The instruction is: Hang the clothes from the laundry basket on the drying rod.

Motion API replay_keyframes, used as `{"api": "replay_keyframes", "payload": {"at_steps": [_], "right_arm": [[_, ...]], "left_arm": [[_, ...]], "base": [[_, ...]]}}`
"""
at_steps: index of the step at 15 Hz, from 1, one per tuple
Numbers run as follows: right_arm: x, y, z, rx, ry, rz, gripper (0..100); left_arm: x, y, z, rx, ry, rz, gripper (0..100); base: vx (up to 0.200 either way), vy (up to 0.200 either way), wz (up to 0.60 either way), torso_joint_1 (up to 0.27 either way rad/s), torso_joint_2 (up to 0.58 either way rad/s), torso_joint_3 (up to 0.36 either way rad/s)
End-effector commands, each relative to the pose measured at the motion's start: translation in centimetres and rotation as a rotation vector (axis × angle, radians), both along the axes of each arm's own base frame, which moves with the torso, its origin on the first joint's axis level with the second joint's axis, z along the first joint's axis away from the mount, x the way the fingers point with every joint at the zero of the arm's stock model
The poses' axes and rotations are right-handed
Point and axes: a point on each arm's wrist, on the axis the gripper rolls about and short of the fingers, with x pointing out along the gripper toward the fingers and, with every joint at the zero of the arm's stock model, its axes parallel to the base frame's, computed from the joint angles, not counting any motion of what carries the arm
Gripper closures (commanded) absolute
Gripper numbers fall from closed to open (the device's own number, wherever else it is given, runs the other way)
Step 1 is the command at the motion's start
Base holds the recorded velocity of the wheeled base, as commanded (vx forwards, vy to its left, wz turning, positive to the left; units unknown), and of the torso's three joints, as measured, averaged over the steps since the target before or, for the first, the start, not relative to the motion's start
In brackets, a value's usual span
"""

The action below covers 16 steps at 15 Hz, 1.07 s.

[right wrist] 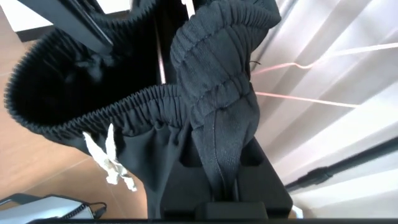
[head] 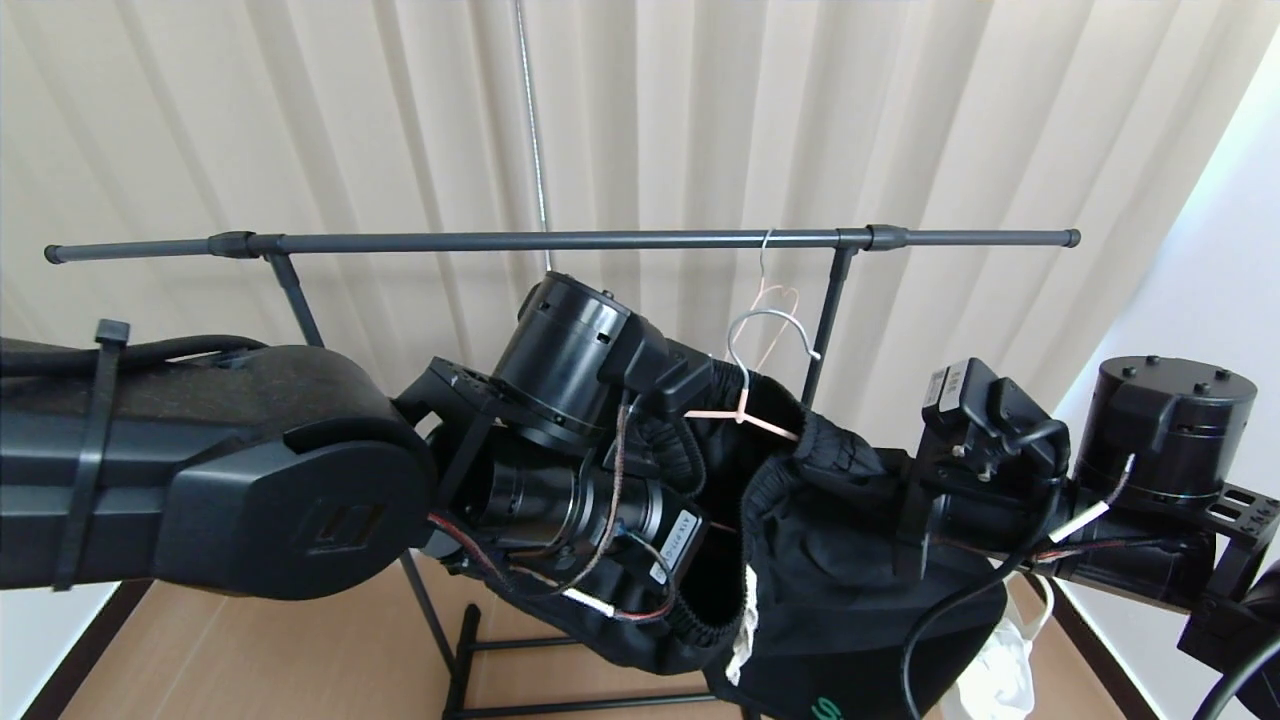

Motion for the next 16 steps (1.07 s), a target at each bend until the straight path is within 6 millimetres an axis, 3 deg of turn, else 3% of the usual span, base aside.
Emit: {"api": "replay_keyframes", "payload": {"at_steps": [1,6,7,11,16], "right_arm": [[-0.2,-0.1,0.0,0.002,-0.002,0.001,100],[-0.6,-0.2,0.1,0.016,-0.021,0.026,100],[-0.6,-0.2,0.2,0.019,-0.027,0.026,100],[-0.5,-0.1,0.1,0.019,-0.027,0.026,100],[-0.3,-0.1,-0.1,0.017,-0.020,0.025,100]], "left_arm": [[0.5,-0.5,-0.5,-0.007,-0.012,0.008,100],[1.1,-1.0,-0.9,-0.042,-0.069,0.026,100],[1.1,-1.0,-0.9,-0.042,-0.069,0.026,0],[0.6,-0.7,-0.2,-0.047,-0.093,0.034,0],[-2.1,1.9,1.4,-0.061,-0.119,0.019,0]], "base": [[0.000,0.000,0.00,0.000,0.00,0.000],[0.000,0.000,0.00,0.000,0.00,0.000],[0.000,0.000,0.00,0.000,0.00,0.000],[0.000,0.000,0.00,0.000,0.00,0.000],[0.000,0.000,0.00,0.000,0.00,0.000]]}}
